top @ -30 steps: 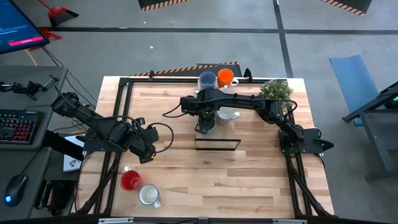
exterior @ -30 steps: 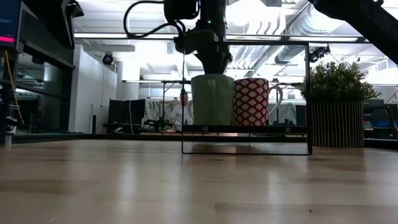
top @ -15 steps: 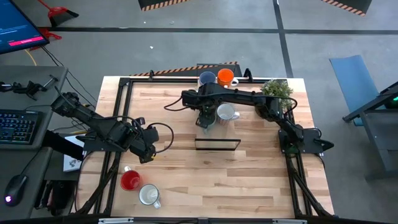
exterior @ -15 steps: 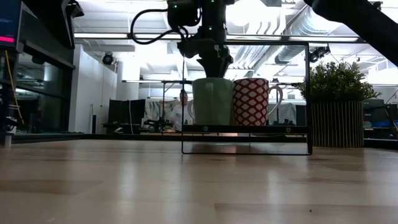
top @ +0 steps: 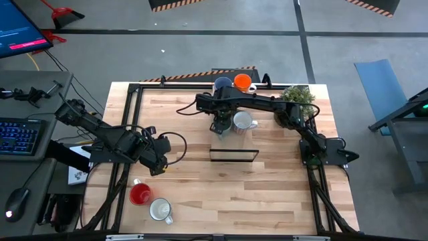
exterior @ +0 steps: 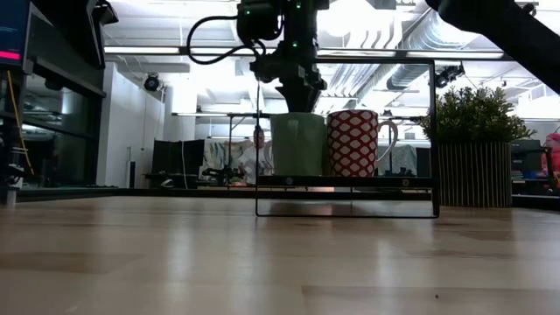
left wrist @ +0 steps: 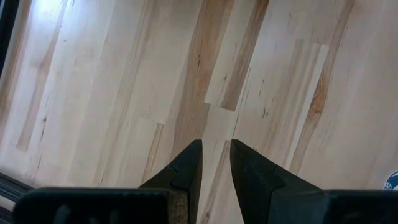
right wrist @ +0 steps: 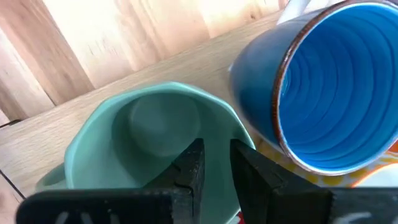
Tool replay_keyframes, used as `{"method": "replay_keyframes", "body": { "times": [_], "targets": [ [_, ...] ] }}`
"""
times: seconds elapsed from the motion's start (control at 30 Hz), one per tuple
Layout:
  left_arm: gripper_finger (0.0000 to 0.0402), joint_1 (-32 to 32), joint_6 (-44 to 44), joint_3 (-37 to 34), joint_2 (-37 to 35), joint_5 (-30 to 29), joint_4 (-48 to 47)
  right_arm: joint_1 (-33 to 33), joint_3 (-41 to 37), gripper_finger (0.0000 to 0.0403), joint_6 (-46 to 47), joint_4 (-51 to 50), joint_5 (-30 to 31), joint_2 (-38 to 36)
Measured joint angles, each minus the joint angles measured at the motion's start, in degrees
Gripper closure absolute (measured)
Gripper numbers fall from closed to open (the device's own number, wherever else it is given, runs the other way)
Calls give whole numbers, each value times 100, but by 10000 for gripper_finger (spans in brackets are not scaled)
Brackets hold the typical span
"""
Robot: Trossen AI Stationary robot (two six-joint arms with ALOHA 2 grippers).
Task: Place coffee mugs
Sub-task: Put the green mug on the shelf next to the dark blue mug, then put the red mug on the shelf next to the green mug
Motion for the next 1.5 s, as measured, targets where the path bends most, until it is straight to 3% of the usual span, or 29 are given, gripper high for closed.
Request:
{"method": "replay_keyframes", "body": {
  "times": [1.0, 1.17, 1.5],
  "targets": [
    [328, -1, -9, 0, -1, 2, 2, 20, 0, 336, 658, -258, 290, -4],
    [328, -2, -7, 0, 0, 0, 2, 211, 94, 336, 189, -113, -200, -48],
    [328, -2, -87, 0, 0, -11, 26, 793, 195, 336, 663, -444, 155, -600]
  ]
}}
